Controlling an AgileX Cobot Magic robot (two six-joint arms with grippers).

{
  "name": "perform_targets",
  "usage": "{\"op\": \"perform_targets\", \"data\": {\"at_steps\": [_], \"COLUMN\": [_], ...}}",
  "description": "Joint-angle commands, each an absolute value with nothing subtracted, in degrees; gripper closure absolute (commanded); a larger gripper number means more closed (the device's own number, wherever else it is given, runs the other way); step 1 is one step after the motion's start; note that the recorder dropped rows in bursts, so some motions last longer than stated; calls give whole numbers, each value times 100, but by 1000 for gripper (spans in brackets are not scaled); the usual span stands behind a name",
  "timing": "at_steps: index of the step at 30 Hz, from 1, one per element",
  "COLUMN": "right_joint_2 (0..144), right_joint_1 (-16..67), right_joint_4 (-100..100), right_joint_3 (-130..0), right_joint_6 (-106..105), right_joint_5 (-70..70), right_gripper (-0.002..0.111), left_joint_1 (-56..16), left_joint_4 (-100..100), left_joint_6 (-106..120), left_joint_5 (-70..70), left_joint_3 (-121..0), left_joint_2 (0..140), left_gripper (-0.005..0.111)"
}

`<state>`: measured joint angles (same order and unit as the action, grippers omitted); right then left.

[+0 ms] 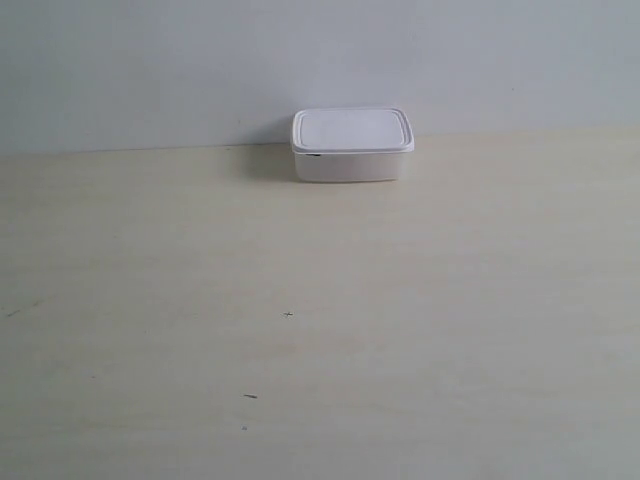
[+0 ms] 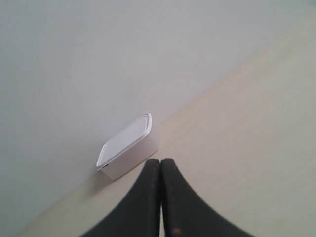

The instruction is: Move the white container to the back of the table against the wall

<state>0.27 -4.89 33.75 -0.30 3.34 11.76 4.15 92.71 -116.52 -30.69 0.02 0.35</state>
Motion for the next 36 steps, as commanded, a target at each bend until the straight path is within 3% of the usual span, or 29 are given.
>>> {"op": "perform_targets", "data": {"at_steps": [1,30,36], "right_joint_2": [0,0,0], "right_joint_1": [-727,-729,-729], "right_joint_4": [3312,3312,3312], "right_joint_3": [0,0,0], "right_joint_6": [295,295,295], "right_joint_5": [1187,1187,1187], "right_gripper": [108,108,108], "left_joint_1": [626,682,594], "left_joint_4": [9244,9244,7161], "left_joint_6": [-11650,-11650,-12065], "left_joint_5": [-3078,-3125,-2364], "left_joint_3": [0,0,-80], "left_joint_2": [0,0,0], "left_gripper": [107,107,107]}}
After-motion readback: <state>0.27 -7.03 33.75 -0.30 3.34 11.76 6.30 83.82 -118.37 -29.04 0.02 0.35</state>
